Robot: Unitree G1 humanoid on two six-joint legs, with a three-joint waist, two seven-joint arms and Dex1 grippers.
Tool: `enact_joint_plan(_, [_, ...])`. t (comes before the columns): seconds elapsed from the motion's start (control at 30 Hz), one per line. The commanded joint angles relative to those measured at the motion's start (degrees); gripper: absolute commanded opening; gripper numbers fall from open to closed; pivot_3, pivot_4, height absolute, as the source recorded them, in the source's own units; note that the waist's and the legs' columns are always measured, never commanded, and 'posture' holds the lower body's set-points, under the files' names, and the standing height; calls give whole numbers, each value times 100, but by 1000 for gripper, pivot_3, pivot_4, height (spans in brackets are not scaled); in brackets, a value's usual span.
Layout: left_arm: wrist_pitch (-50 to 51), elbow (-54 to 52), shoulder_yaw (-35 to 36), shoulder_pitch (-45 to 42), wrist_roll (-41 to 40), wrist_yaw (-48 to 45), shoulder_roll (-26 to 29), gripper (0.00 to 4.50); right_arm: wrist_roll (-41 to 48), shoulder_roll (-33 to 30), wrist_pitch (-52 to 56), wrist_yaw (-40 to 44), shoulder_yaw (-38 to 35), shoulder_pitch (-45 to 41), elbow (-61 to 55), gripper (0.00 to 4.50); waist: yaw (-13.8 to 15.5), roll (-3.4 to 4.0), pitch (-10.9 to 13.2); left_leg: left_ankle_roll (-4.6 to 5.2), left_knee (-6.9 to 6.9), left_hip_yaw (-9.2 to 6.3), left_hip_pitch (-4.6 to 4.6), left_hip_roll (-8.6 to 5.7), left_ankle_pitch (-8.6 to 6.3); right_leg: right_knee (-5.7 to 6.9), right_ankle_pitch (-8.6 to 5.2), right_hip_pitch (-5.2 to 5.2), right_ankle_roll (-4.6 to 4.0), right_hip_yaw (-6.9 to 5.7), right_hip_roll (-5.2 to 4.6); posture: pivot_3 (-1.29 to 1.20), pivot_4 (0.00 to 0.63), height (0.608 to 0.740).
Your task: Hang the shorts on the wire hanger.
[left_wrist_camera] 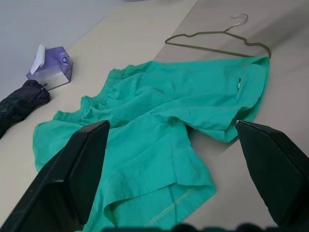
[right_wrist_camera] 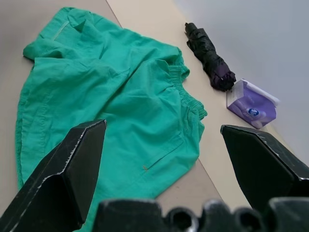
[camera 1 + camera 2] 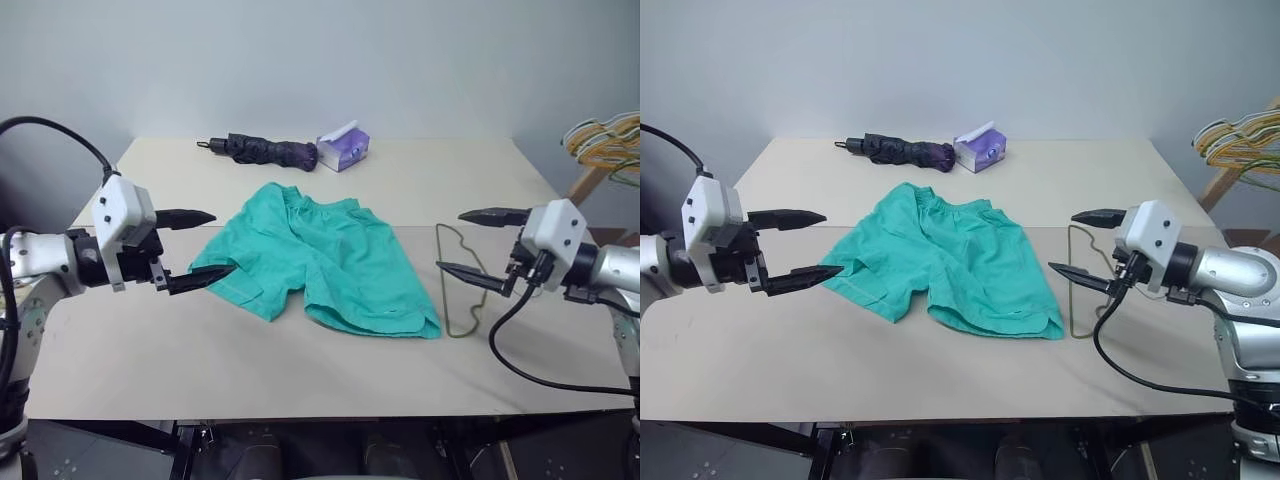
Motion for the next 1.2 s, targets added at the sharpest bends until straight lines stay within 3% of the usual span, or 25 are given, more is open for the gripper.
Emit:
enact_joint_plan(0.03, [-203,9,99,-90,-45,-30,-55,4500,-3,-83,-117,-55,-204,-60,-203,4448,0,0,0,0,0,0,0,0,0,0,0,0,0,0,0,52,49,740])
enact_joint_plan(0.5, [-159,-43,27,-108,-38,46,-88,4500,-2,-69,-124,-69,-184,-60,-198,4448,1,0,0,0,0,0,0,0,0,0,0,0,0,0,0,50,51,740])
enact_joint_plan(0.7, [-31,-356,-337,-68,147,86,7,4500,46,-144,6,77,-51,-164,-216,4448,2,0,0,0,0,0,-1,0,0,-1,0,0,0,0,0,48,48,740])
enact_joint_plan(0.93, [-588,-535,-1742,-128,1384,219,-79,4500,87,-254,159,220,34,-188,-381,4448,3,3,1,0,-1,0,0,0,0,-1,0,1,0,0,1,36,51,740])
enact_joint_plan(1.2, [-1937,357,-3701,-1084,3113,25,-944,4500,93,-298,294,350,146,-144,-609,4448,26,4,0,0,1,1,-8,-4,0,-9,1,1,0,0,0,4,44,740])
